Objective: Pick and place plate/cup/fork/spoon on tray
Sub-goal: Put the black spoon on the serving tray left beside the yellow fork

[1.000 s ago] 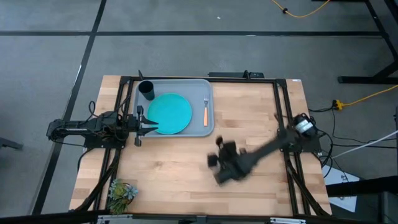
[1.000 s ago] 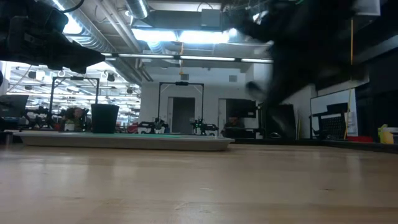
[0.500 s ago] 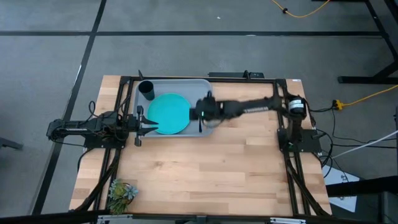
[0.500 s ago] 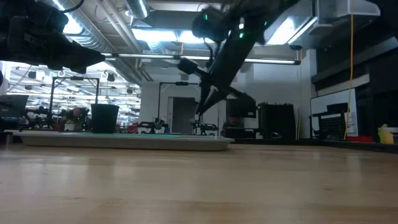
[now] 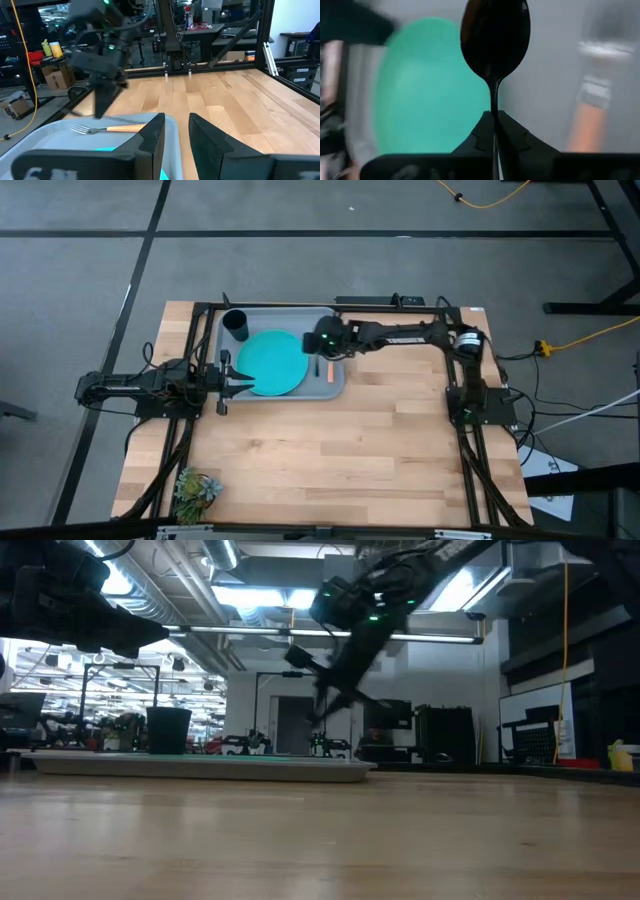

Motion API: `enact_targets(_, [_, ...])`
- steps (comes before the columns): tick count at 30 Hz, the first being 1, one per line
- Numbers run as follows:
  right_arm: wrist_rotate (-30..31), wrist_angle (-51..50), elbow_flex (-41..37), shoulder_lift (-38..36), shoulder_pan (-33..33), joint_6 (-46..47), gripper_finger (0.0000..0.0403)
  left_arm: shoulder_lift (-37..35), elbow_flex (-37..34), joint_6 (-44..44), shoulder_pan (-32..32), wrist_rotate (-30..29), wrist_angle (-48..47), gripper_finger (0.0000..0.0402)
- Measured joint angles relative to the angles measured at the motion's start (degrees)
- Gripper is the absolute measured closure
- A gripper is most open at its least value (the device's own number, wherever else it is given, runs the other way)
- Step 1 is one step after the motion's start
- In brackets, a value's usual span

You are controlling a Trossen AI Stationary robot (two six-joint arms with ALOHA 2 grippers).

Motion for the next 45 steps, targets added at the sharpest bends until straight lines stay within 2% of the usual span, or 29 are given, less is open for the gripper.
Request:
enact_targets(4, [-0.85,-2.35,11.81,5.65,0.34,-7.16,0.0396,0.01,0.0,-0.01,-0.01,0.0,-0.02,0.0321])
enact_targets(7, [-0.19,-16.17,21.67,10.1,0.28,-8.02,0.0397,0.0,0.0,0.0,-0.01,-0.15,-0.02,0.0321])
enact_targets(10, [1.15,-31.75,29.37,13.17,0.17,-5.05,0.0396,0.0,0.0,0.0,-0.01,-0.73,0.0,0.0321])
enact_targets(12, [1.32,-35.86,31.49,14.3,0.08,-3.77,0.0396,0.0,0.0,-0.02,-0.01,-0.79,0.0,0.0321])
enact_targets(15, [1.28,-35.03,30.95,15.18,0.17,-2.42,0.0395,0.0,0.0,-0.01,-0.01,-0.82,0.0,0.0321])
enact_targets(22, [-2.18,-27.54,24.18,15.41,-0.64,-1.6,0.0394,0.0,0.0,-0.02,-0.01,-0.83,0.0,0.0321])
enact_targets(27, [-2.14,-23.17,20.8,15.4,-1.23,1.18,0.0394,0.0,0.0,-0.02,-0.01,-0.83,0.0,0.0321])
enact_targets(45, [0.07,-25.47,20.68,15.62,-1.12,1.12,0.0392,0.0,0.0,0.0,-0.01,-0.83,0.0,0.0321])
